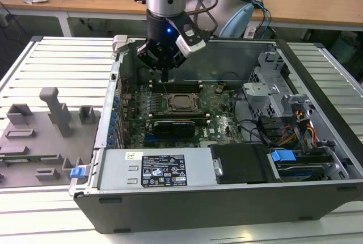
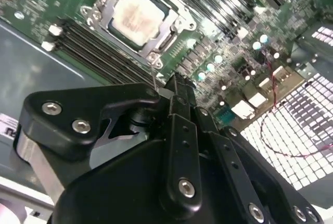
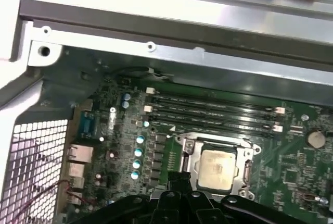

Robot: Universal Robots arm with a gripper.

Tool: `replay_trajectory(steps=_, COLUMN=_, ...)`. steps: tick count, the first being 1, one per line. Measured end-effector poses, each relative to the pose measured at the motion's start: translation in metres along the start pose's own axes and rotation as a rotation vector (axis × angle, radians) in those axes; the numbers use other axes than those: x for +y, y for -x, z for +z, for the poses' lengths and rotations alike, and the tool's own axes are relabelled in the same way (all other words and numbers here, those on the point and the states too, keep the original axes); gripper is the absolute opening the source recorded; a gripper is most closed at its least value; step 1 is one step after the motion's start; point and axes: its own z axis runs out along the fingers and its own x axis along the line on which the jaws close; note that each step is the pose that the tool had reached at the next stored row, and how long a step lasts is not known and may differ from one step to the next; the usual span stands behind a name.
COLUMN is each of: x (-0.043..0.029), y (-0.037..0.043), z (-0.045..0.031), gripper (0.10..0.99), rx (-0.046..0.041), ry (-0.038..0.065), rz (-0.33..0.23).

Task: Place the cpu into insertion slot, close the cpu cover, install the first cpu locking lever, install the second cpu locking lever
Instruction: 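Install the first cpu locking lever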

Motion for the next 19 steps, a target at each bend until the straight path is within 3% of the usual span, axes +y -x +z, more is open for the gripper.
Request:
replay_trajectory(steps=2, x=0.0004, y=-0.0018, z=0.0048, gripper=0.106, rx=-0.0011, ry=0.0, rz=0.028)
replay_trajectory(steps=5, x=0.0027, y=-0.0155, z=0.0087, gripper=0.106, rx=-0.0014, ry=0.0, rz=0.029)
replay_trajectory(steps=7, x=0.0048, y=-0.0176, z=0.0112, gripper=0.106, rx=-0.001, ry=0.0, rz=0.03)
replay_trajectory(steps=10, x=0.0125, y=-0.0179, z=0.0163, gripper=0.106, rx=-0.0014, ry=0.0, rz=0.036)
replay_trajectory(steps=19, x=0.0262, y=-0.0165, z=0.0221, gripper=0.106, rx=-0.0018, ry=-0.001, rz=0.051)
